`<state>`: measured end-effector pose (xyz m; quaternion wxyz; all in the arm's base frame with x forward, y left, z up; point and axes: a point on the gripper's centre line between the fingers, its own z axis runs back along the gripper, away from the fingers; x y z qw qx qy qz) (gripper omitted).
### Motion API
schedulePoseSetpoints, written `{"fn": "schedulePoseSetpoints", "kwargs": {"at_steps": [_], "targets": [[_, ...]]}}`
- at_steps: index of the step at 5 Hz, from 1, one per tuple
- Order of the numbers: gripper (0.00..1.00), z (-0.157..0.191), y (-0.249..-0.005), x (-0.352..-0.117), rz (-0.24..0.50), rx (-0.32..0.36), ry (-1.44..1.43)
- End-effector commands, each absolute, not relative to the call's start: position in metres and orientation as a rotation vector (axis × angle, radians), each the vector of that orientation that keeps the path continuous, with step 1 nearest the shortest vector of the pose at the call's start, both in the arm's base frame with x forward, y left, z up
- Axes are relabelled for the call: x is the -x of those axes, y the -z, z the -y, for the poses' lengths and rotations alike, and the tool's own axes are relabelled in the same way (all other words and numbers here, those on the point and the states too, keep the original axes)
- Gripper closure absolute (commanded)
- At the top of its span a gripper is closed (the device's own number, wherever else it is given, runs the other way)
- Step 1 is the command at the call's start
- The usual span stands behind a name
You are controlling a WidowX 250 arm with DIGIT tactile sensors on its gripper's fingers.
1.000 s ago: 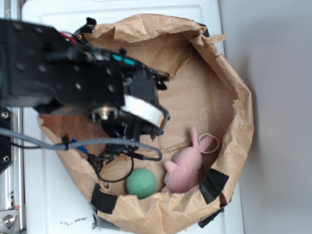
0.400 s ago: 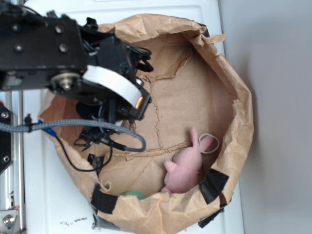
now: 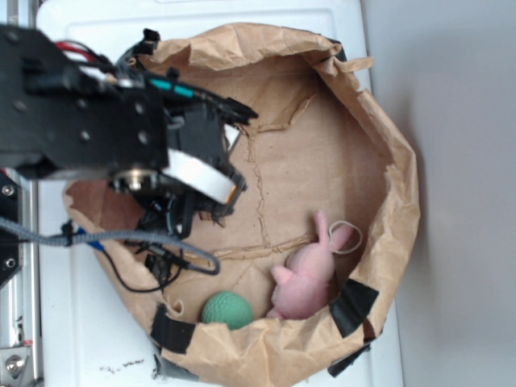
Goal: Grab the wood chip.
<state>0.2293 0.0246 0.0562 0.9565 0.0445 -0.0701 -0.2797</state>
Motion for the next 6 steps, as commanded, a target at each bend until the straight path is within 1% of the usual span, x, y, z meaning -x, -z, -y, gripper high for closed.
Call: {"fn": "schedulePoseSetpoints", "kwargs": {"at_steps": [1,3,4,5,6], "targets": [[0.00,-0.006,-0.049,-0.235,0.161,-0.105,0.623],[0.00,-0.007,-0.035,-0.246,0.123,-0.099,0.608],[0.00,-0.012,-0.028,-0.254,0.116,-0.091,0.611],[0.00,-0.007,-0.028,-0.255,0.143,-0.047,0.648],[0.00,-0.005,-0.031,-0.255,0.169,-0.047,0.668]]}}
